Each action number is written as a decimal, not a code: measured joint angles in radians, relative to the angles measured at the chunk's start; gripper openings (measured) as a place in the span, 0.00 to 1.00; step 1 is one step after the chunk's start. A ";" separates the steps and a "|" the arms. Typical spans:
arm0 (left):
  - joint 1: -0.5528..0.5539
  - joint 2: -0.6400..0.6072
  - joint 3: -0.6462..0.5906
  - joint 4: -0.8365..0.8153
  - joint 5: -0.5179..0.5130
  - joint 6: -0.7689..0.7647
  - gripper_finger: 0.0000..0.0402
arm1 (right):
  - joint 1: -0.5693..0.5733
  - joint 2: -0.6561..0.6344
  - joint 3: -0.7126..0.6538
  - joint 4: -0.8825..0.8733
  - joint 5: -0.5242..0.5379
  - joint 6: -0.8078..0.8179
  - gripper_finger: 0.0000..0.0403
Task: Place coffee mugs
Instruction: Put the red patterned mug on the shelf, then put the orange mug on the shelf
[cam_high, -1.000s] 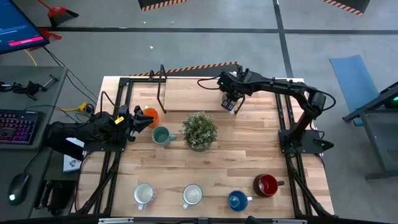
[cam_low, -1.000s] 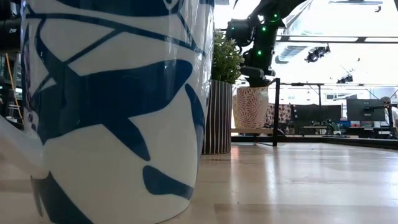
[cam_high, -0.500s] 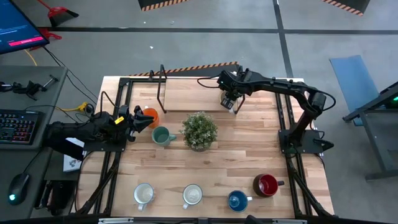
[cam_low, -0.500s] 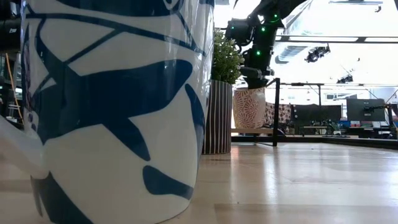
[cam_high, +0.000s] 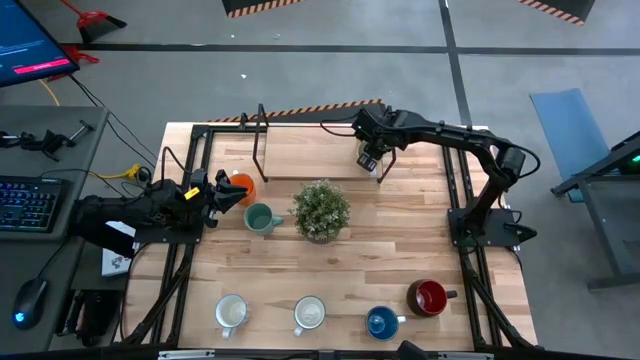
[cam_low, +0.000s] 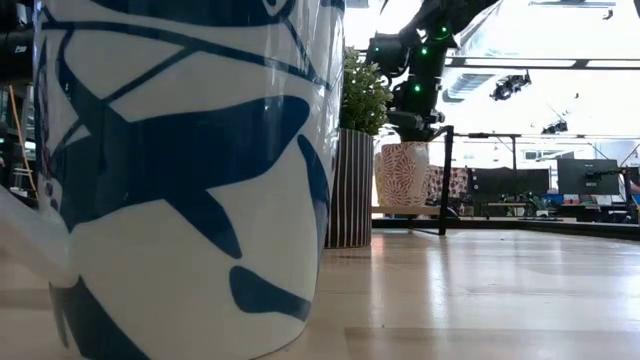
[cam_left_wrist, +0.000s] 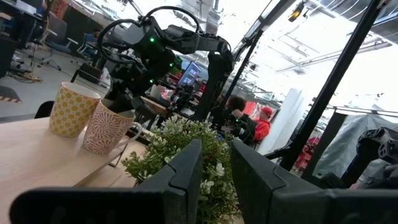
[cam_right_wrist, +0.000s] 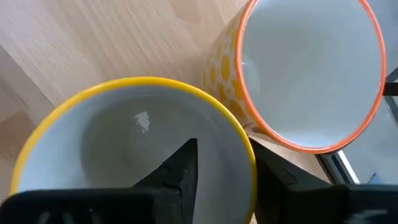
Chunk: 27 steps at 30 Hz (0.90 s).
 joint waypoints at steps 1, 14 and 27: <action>0.000 0.000 0.000 0.000 0.000 0.000 0.19 | -0.002 0.000 0.001 -0.001 -0.003 0.000 0.26; 0.000 0.000 0.000 0.000 0.000 0.000 0.19 | -0.002 0.000 0.141 -0.079 0.038 -0.024 0.30; 0.000 0.000 0.000 0.000 0.000 0.000 0.19 | 0.040 0.000 0.355 -0.468 -0.168 0.141 0.30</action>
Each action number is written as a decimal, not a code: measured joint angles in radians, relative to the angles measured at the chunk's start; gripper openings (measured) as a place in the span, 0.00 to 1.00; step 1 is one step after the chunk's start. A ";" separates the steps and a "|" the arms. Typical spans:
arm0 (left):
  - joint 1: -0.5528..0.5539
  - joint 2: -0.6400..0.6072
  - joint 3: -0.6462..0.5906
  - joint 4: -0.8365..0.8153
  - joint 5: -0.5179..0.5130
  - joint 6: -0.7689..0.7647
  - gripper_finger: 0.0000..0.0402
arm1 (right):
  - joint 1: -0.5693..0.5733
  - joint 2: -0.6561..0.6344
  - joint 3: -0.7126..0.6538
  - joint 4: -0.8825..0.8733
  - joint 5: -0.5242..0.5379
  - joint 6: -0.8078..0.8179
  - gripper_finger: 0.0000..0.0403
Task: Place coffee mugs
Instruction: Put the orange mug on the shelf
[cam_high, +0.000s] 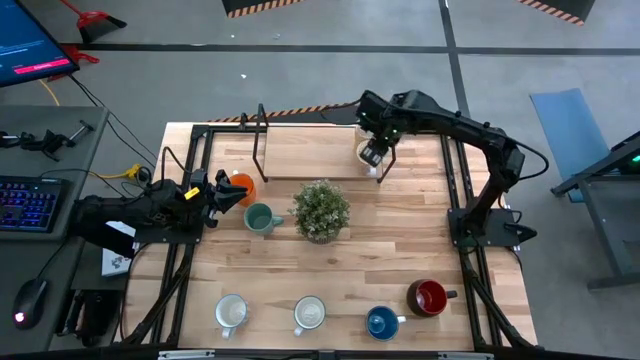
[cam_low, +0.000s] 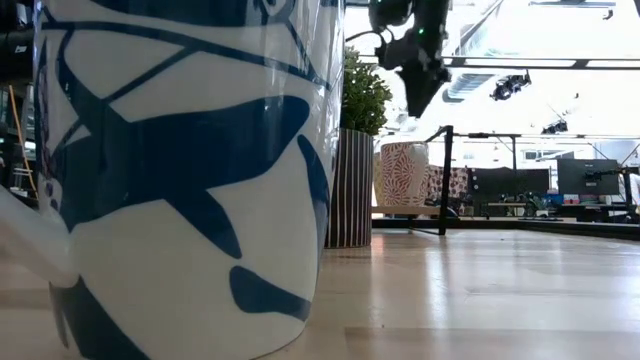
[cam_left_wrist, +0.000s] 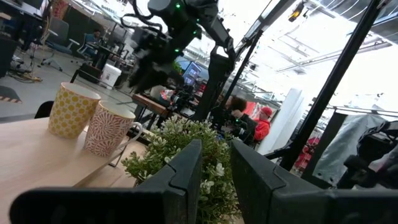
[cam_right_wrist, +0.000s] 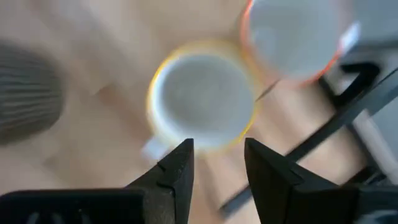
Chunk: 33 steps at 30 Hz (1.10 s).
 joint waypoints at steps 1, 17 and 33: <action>0.000 0.000 0.000 0.000 0.000 0.000 0.19 | 0.007 0.000 0.008 -0.047 -0.034 0.018 0.30; 0.000 0.002 0.095 0.154 -0.040 0.070 0.19 | 0.239 -0.197 -0.261 -0.167 -0.157 0.008 0.30; 0.000 0.495 0.889 -1.112 -0.208 0.142 0.19 | 0.253 -0.352 -0.568 -0.037 -0.146 0.375 0.30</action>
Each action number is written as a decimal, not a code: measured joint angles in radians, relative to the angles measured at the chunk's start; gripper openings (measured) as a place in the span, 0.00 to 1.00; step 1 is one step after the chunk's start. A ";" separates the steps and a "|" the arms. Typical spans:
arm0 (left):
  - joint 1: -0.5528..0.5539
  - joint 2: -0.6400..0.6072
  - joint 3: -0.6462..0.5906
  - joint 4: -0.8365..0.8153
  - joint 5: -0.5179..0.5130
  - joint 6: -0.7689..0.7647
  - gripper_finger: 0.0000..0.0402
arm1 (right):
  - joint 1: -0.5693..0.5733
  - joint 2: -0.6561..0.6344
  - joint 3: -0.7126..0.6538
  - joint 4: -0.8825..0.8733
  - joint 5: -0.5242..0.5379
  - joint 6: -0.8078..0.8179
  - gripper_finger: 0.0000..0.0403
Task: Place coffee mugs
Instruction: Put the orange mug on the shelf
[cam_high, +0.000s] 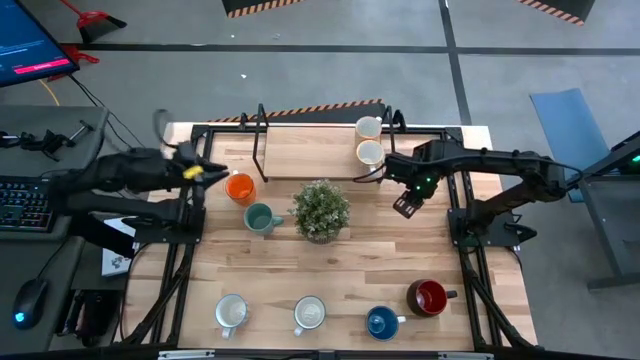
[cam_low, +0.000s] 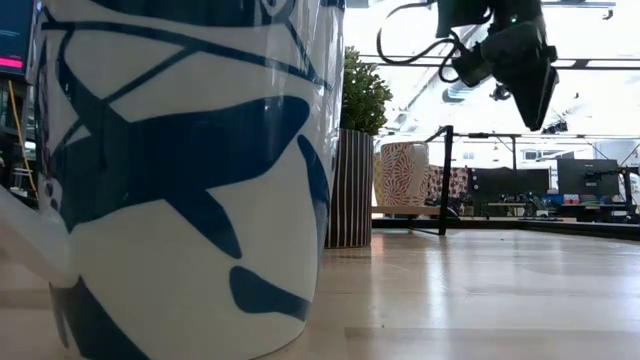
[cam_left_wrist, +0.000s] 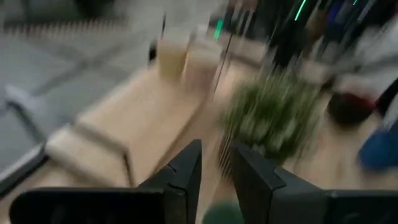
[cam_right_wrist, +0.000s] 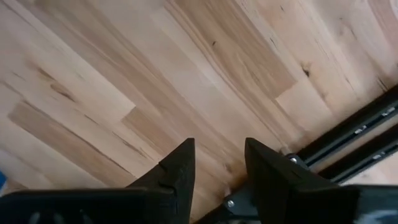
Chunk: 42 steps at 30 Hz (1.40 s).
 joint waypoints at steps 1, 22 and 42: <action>0.000 0.033 0.013 -0.035 0.000 -0.007 0.19 | 0.000 0.000 -0.001 0.010 0.000 0.007 0.30; 0.000 0.341 0.011 -0.324 0.037 -0.009 0.30 | 0.000 0.000 -0.001 0.070 0.001 -0.044 0.30; 0.000 0.438 -0.040 -0.313 -0.013 0.148 0.36 | 0.054 0.000 -0.001 0.076 0.073 -0.045 0.30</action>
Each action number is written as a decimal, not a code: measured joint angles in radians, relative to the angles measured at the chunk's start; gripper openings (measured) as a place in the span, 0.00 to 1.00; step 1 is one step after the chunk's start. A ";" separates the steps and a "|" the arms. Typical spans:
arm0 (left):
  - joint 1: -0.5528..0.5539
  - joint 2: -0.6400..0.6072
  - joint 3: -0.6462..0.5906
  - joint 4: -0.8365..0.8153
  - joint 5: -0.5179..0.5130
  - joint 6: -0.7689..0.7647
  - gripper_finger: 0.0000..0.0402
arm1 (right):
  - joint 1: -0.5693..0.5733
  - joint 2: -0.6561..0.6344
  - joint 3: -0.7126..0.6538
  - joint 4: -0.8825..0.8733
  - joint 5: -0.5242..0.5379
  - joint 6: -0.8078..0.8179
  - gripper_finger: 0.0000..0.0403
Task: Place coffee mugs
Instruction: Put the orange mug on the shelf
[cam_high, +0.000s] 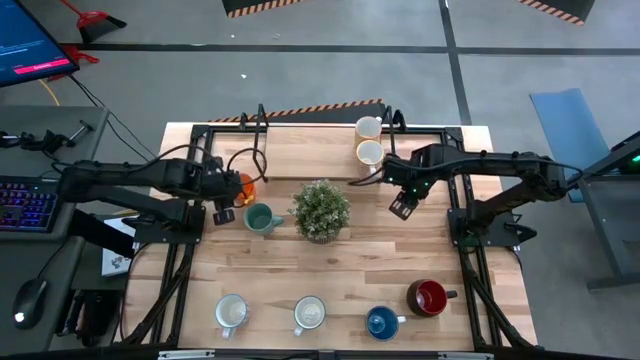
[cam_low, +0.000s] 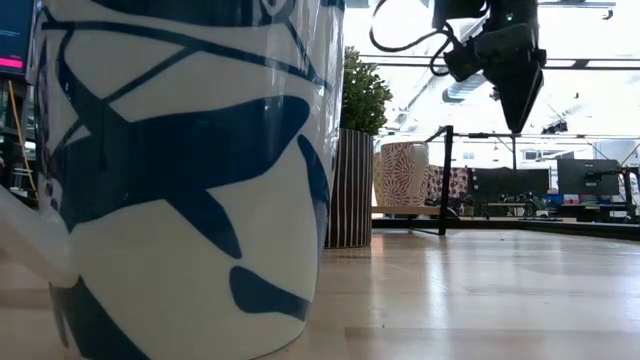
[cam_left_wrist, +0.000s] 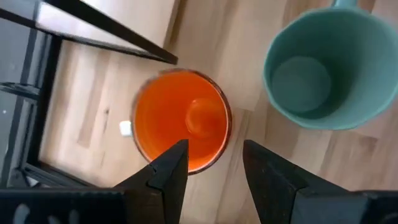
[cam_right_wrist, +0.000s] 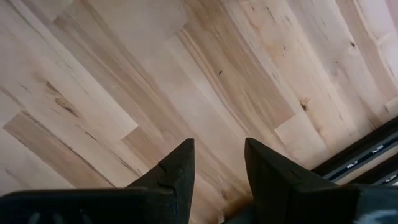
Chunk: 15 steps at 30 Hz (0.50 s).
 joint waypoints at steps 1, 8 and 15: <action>0.000 -0.006 -0.024 0.016 0.004 -0.011 0.36 | 0.008 0.000 0.000 0.000 0.010 0.000 0.30; 0.000 -0.014 -0.104 0.078 0.067 -0.046 0.36 | 0.049 0.000 0.000 0.000 0.012 0.006 0.30; 0.001 -0.015 -0.104 0.077 0.067 -0.044 0.36 | 0.052 0.000 0.000 0.013 0.012 0.008 0.30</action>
